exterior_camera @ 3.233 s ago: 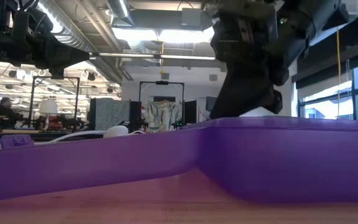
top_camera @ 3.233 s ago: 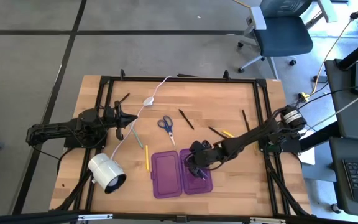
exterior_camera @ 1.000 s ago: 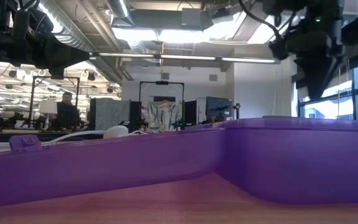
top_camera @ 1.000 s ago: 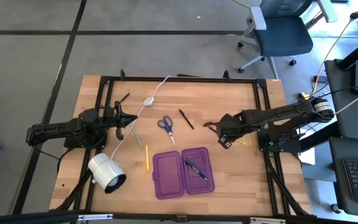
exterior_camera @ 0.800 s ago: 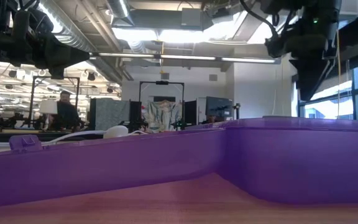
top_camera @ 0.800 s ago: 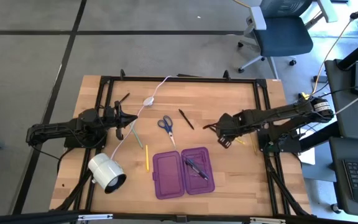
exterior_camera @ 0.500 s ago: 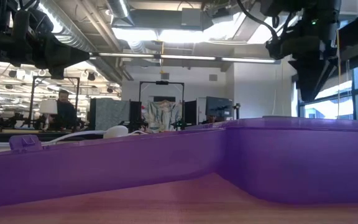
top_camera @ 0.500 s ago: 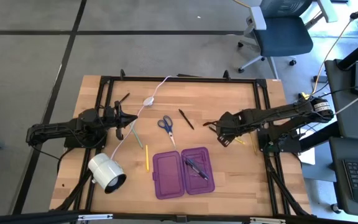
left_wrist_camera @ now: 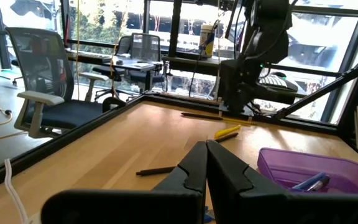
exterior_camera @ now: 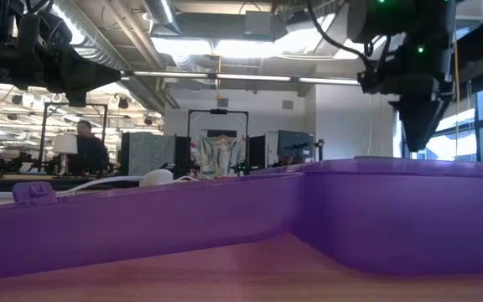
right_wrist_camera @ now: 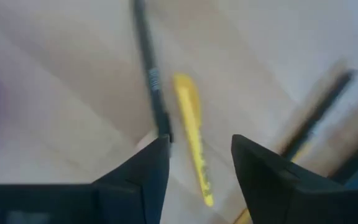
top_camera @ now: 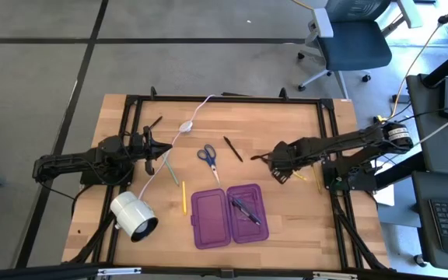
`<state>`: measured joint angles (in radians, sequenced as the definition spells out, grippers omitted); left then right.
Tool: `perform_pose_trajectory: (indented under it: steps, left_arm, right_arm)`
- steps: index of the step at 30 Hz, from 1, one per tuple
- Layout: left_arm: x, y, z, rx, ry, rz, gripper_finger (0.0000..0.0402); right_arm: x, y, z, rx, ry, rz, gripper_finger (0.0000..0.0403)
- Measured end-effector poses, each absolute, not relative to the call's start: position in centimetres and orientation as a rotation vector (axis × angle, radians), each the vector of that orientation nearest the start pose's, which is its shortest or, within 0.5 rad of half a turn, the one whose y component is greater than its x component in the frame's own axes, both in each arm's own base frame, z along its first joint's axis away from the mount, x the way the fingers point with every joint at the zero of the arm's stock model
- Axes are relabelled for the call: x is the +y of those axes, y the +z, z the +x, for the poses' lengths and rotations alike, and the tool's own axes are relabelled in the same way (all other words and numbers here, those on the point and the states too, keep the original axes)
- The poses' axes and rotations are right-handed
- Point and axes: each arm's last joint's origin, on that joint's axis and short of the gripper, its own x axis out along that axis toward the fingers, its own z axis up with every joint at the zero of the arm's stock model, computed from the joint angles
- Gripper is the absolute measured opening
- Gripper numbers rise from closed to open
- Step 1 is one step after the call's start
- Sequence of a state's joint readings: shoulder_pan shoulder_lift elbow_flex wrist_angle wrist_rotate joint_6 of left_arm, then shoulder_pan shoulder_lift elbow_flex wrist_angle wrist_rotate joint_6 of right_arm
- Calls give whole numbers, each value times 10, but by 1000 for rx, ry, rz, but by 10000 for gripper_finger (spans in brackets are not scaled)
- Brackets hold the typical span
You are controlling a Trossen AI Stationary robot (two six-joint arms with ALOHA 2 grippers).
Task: Pick & place school supplies into a supply box
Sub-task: Put the yellow pen into the purple supply box
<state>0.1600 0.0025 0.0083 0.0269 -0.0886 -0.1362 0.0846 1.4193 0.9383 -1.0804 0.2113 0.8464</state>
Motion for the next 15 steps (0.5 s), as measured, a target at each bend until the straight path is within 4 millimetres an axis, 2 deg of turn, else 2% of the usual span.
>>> perform_pose_trajectory:
  steps: [6, 15]
  left_arm:
    - [18, 169, 96, -49, 245, -134, 4]
    - [18, 169, 96, -49, 244, -134, 4]
  right_arm:
    - [5, 182, 218, 1415, -685, 484, 167]
    - [0, 167, 215, 1420, -616, 445, 168]
